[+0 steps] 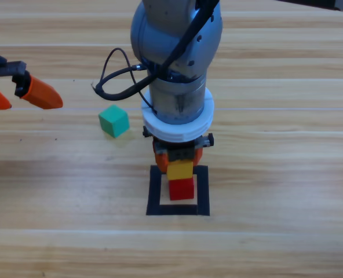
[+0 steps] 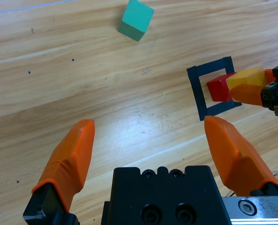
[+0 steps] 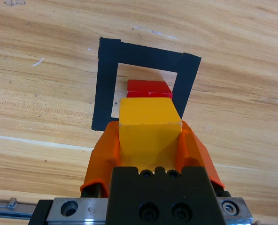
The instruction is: Stack the blocks in the rectangular block: red at the bottom, yellow in the middle, green on top
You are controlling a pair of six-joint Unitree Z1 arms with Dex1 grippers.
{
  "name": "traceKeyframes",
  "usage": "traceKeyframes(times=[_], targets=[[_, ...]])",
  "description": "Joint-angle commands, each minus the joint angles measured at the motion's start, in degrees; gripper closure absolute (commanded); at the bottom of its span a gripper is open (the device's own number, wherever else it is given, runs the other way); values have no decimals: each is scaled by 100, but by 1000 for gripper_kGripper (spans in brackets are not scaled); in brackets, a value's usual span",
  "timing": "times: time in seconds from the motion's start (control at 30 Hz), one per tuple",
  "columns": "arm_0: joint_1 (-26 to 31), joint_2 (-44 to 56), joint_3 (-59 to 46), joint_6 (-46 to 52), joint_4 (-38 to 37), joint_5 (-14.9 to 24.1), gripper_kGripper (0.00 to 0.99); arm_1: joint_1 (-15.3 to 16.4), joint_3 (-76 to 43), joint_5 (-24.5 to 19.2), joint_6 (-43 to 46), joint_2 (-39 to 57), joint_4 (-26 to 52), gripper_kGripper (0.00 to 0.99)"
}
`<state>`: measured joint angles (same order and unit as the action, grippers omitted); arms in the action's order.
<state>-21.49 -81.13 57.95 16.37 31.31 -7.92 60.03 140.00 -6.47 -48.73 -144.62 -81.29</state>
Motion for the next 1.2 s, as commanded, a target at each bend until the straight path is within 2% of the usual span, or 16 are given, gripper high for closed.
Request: traceKeyframes(times=[0.03,0.53,0.63,0.87,0.93,0.97,1.0,1.03,1.2], targets=[[119,-140,-117,42,-98,-69,0,-150,53,-74,4,-410,-132,823],[119,-149,-135,51,-98,-69,0,-238,106,-48,13,-594,-132,817],[110,-149,-135,51,-98,-69,0,-264,106,-13,22,-647,-132,709],[110,-149,-135,51,-98,-69,0,-273,106,-21,31,-664,-132,694],[110,-149,-135,51,-98,-69,0,-273,115,-21,48,-656,-141,436],[119,-140,-135,51,-98,-69,0,-273,124,-30,57,-638,-132,217],[119,-140,-135,51,-98,-69,0,-273,124,-48,57,-612,-141,63],[110,-140,-135,51,-98,-69,0,-273,133,-65,57,-585,-141,1],[110,-149,-135,51,-98,-69,1,-273,247,-65,180,-269,-141,0]])
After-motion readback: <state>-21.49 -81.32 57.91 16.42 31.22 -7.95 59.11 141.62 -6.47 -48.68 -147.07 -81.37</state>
